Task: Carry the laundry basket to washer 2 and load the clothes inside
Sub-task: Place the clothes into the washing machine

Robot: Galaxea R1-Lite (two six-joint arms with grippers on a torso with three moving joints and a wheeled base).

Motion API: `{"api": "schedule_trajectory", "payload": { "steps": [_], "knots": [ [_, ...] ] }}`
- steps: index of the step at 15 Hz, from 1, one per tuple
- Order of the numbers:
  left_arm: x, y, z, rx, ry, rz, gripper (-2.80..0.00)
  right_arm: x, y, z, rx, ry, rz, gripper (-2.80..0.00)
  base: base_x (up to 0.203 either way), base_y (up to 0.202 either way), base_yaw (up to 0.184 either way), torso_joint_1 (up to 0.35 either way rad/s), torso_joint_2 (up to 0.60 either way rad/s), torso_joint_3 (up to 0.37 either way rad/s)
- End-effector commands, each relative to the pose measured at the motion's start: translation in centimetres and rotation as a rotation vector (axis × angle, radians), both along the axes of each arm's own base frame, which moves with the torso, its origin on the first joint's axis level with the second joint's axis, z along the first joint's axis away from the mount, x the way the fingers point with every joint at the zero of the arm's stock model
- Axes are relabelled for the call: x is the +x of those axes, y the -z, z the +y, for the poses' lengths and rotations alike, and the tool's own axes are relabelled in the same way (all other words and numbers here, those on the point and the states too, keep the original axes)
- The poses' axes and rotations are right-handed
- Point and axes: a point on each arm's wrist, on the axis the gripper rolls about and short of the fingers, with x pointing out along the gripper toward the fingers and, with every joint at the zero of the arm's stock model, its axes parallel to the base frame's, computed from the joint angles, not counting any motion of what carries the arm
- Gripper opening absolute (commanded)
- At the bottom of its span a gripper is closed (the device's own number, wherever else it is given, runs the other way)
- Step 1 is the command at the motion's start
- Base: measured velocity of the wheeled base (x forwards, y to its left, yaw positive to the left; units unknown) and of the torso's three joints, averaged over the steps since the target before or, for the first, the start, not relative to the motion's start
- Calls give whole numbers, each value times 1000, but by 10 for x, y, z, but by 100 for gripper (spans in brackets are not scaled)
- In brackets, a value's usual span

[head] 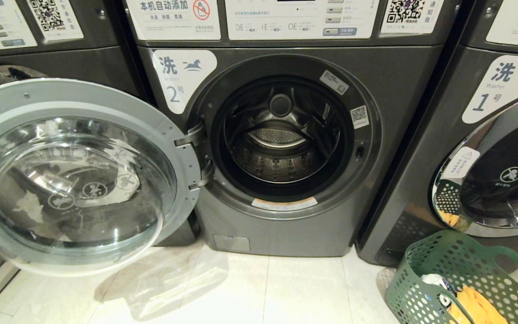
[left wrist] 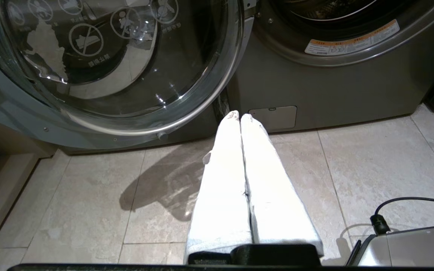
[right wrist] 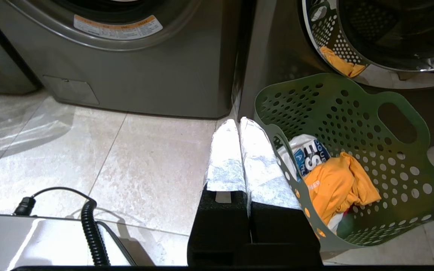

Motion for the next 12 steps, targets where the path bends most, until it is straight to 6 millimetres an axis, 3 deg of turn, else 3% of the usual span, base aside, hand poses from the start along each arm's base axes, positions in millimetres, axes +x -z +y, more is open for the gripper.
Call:
{"api": "schedule_trajectory", "payload": {
  "steps": [1,12],
  "knots": [
    [0,0,0,1,0,0,-280,0,0,0,-1,-1,2,-280,0,0,0,1,6,-185],
    [0,0,0,-7,-2,-1,-280,0,0,0,-2,-2,2,-280,0,0,0,3,3,-193]
  ]
}}
